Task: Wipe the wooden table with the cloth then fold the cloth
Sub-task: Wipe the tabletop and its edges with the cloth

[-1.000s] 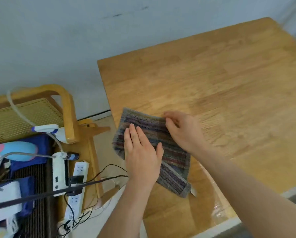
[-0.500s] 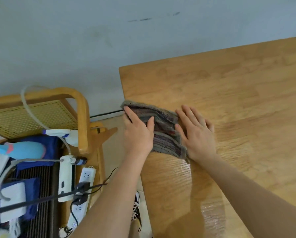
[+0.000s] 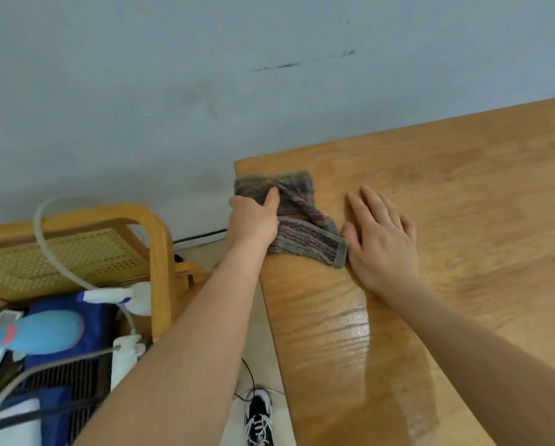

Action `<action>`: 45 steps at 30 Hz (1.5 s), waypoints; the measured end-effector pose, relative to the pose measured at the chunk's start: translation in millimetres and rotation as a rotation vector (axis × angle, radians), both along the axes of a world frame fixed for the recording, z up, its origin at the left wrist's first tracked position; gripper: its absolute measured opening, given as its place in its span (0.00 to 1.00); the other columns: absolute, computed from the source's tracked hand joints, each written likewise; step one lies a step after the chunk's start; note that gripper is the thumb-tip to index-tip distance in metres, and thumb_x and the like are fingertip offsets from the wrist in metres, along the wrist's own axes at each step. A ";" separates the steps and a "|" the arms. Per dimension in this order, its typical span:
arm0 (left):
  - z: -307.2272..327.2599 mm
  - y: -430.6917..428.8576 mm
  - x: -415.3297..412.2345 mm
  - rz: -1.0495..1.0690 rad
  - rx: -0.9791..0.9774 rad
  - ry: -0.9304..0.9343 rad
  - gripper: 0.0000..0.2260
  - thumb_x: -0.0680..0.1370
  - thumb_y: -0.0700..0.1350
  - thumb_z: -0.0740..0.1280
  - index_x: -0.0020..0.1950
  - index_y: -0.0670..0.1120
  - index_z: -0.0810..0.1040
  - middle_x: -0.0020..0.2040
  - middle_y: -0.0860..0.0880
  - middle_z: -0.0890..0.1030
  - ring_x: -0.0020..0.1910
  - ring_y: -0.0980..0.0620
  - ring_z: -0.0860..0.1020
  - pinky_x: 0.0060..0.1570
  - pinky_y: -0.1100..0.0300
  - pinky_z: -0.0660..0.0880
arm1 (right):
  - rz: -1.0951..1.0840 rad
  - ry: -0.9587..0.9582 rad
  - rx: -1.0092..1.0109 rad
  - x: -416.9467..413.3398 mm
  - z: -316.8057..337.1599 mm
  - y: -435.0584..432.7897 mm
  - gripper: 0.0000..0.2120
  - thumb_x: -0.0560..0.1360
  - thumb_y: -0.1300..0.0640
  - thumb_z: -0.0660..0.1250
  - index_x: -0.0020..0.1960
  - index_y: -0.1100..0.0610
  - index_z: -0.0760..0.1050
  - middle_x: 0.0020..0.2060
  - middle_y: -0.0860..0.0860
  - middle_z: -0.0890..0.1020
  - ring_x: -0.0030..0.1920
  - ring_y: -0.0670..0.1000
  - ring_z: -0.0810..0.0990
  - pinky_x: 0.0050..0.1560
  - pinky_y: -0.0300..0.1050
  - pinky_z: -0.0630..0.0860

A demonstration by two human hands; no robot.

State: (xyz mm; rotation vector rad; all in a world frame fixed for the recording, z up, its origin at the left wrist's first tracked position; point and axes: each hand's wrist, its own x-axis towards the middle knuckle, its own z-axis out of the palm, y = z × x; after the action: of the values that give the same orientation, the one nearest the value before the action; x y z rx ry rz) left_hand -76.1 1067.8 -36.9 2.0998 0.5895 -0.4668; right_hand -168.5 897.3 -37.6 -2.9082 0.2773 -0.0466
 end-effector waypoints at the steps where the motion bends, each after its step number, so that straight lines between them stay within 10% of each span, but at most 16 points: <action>1: -3.5 2.1 13.7 0.014 -0.019 -0.012 0.31 0.77 0.63 0.60 0.69 0.40 0.61 0.63 0.42 0.74 0.57 0.41 0.75 0.50 0.52 0.71 | -0.010 -0.004 -0.002 -0.1 -1.6 0.1 0.23 0.81 0.46 0.52 0.76 0.47 0.60 0.77 0.47 0.61 0.77 0.49 0.56 0.70 0.54 0.56; 8: -3.8 30.5 79.8 -0.123 -0.331 -0.063 0.14 0.73 0.61 0.69 0.50 0.52 0.78 0.49 0.52 0.81 0.47 0.52 0.80 0.49 0.59 0.77 | -0.013 0.011 -0.005 0.9 -0.2 0.6 0.25 0.80 0.44 0.51 0.76 0.47 0.61 0.77 0.46 0.61 0.77 0.47 0.55 0.70 0.53 0.57; 15: 13.3 -21.5 108.8 -0.960 0.477 -0.282 0.25 0.78 0.66 0.50 0.50 0.49 0.77 0.43 0.50 0.79 0.43 0.47 0.77 0.38 0.55 0.72 | -0.050 -0.030 0.027 -6.7 1.4 0.2 0.24 0.79 0.45 0.55 0.73 0.50 0.65 0.75 0.45 0.64 0.76 0.46 0.59 0.69 0.50 0.57; 20: 6.4 -74.6 87.2 -1.081 0.608 -0.398 0.28 0.78 0.66 0.47 0.75 0.53 0.60 0.65 0.44 0.74 0.61 0.41 0.74 0.50 0.49 0.73 | -0.114 -0.166 0.125 -4.5 -0.4 0.4 0.19 0.77 0.49 0.57 0.65 0.55 0.70 0.67 0.49 0.72 0.64 0.51 0.71 0.62 0.49 0.64; 23: 18.1 -102.3 67.6 -1.211 0.498 -0.385 0.29 0.78 0.63 0.52 0.78 0.58 0.52 0.77 0.41 0.57 0.76 0.41 0.56 0.72 0.43 0.54 | -0.138 -0.297 0.228 -5.6 -1.1 -1.0 0.16 0.75 0.54 0.56 0.60 0.58 0.71 0.60 0.53 0.74 0.57 0.53 0.73 0.58 0.48 0.68; 27: 35.8 -75.4 47.1 -0.904 0.180 -0.514 0.27 0.76 0.48 0.62 0.75 0.55 0.63 0.76 0.47 0.62 0.75 0.47 0.59 0.73 0.45 0.57 | -0.179 -0.334 0.300 -5.8 1.0 -4.2 0.14 0.72 0.58 0.58 0.57 0.54 0.69 0.56 0.50 0.74 0.53 0.51 0.74 0.54 0.50 0.68; 31: 19.4 -48.4 -22.6 -0.327 0.360 -0.622 0.17 0.78 0.41 0.61 0.66 0.47 0.72 0.65 0.49 0.74 0.66 0.49 0.70 0.66 0.50 0.69 | -0.118 -0.347 0.321 -14.3 7.4 -3.9 0.17 0.69 0.57 0.59 0.57 0.51 0.71 0.56 0.48 0.75 0.55 0.49 0.72 0.54 0.48 0.63; 35: -8.4 -58.8 -54.4 -0.343 0.541 -0.559 0.21 0.82 0.48 0.53 0.74 0.44 0.63 0.74 0.46 0.67 0.74 0.47 0.62 0.73 0.49 0.59 | 0.258 -0.333 0.258 19.6 17.1 -12.8 0.22 0.72 0.60 0.60 0.66 0.57 0.74 0.67 0.54 0.73 0.68 0.52 0.70 0.66 0.51 0.65; 40: -11.2 -62.2 -46.4 -0.342 0.649 -0.535 0.23 0.82 0.48 0.48 0.75 0.42 0.61 0.74 0.43 0.66 0.74 0.47 0.63 0.72 0.49 0.61 | 0.571 0.078 -0.051 112.9 -1.4 -10.5 0.28 0.81 0.46 0.47 0.79 0.53 0.52 0.79 0.51 0.57 0.78 0.52 0.51 0.77 0.58 0.46; 45: -11.3 -61.5 -45.5 -0.348 0.717 -0.507 0.24 0.81 0.49 0.48 0.75 0.42 0.63 0.74 0.44 0.67 0.74 0.47 0.63 0.74 0.51 0.59 | 0.498 0.142 0.027 181.3 1.4 23.8 0.21 0.80 0.44 0.48 0.60 0.53 0.74 0.54 0.55 0.81 0.51 0.59 0.78 0.49 0.53 0.68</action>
State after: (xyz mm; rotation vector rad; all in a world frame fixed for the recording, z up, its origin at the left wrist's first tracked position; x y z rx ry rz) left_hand -121.6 1006.4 -48.2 2.8840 0.0787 0.1371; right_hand 12.8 921.2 -36.2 -2.8673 -0.4228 0.2412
